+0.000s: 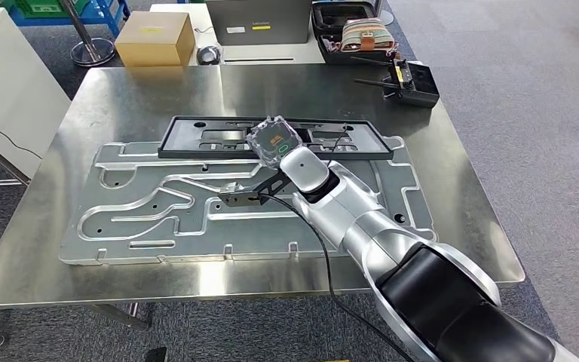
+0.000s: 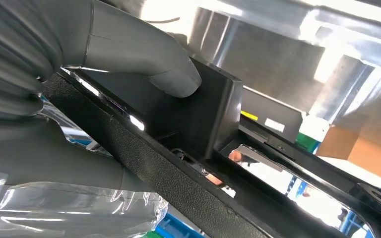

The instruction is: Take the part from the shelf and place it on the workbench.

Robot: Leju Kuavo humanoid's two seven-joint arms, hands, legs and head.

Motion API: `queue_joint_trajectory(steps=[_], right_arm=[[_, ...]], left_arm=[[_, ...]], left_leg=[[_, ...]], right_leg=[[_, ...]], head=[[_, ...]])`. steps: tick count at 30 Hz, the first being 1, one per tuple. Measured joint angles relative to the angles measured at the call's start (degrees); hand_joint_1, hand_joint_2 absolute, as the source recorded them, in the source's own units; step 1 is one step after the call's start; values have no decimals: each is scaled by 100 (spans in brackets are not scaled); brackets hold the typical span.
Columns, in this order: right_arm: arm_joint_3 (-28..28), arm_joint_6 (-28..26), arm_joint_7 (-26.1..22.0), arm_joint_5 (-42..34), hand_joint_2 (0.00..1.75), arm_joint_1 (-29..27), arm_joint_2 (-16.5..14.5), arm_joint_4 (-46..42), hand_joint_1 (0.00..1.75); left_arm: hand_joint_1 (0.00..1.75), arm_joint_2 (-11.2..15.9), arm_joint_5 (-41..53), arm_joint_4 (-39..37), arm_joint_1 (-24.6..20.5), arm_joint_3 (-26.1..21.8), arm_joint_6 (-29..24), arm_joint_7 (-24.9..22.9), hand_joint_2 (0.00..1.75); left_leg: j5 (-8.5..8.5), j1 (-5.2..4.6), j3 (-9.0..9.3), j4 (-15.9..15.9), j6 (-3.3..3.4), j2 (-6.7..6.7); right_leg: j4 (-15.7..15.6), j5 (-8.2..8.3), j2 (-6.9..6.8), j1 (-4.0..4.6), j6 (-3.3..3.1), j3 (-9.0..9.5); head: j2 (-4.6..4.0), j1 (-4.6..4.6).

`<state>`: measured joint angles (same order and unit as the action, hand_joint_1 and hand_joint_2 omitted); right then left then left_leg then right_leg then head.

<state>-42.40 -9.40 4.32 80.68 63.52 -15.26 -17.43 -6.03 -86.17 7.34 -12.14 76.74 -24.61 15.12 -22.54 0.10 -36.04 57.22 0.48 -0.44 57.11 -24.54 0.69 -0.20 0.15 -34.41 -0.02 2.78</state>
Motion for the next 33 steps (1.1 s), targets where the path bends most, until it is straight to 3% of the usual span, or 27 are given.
queue_joint_trajectory(steps=[11, 16, 19, 20, 23, 33], right_arm=[[0, 29, 18, 19, 175, -16, 1, 39, 175], [0, 262, 122, 34, 175, -17, 1, 52, 175], [0, 305, 172, 55, 44, -17, 5, 54, 44], [0, 308, 176, 66, 0, -16, 6, 53, 0], [0, 301, 203, 109, 0, -3, -10, 50, 0], [59, 323, 73, -188, 0, 365, -297, -134, 0]], left_arm=[[0, 0, 30, 0, -9, 88, 2, 40, 175], [0, -15, 181, 0, -16, 157, -114, 463, 175], [0, -52, 275, 0, -23, 215, -401, 887, 175], [0, -60, 276, 0, -24, 232, -427, 963, 131], [0, -70, 222, 0, -19, 254, -416, 990, 0], [0, -63, 0, 0, 0, 254, -198, 597, 0]], left_leg=[[0, 0, 0, 0, 0, 4], [1, -1, -1, 0, 1, 3], [1, -2, -1, 0, 1, 4], [1, -2, -1, 0, 1, 4], [1, -2, -1, 0, 1, 3], [5, 0, 0, 0, -4, 7]], right_leg=[[5, 0, 1, 4, -1, -4], [5, 0, 1, 4, 0, -3], [5, 0, 1, 3, 0, -3], [5, 0, 1, 3, 0, -3], [6, 0, 1, 3, 0, -1], [12, -1, 4, 4, -1, -5]], head=[[0, 0], [0, 0], [0, 0], [0, 0], [0, 0], [0, 0]])
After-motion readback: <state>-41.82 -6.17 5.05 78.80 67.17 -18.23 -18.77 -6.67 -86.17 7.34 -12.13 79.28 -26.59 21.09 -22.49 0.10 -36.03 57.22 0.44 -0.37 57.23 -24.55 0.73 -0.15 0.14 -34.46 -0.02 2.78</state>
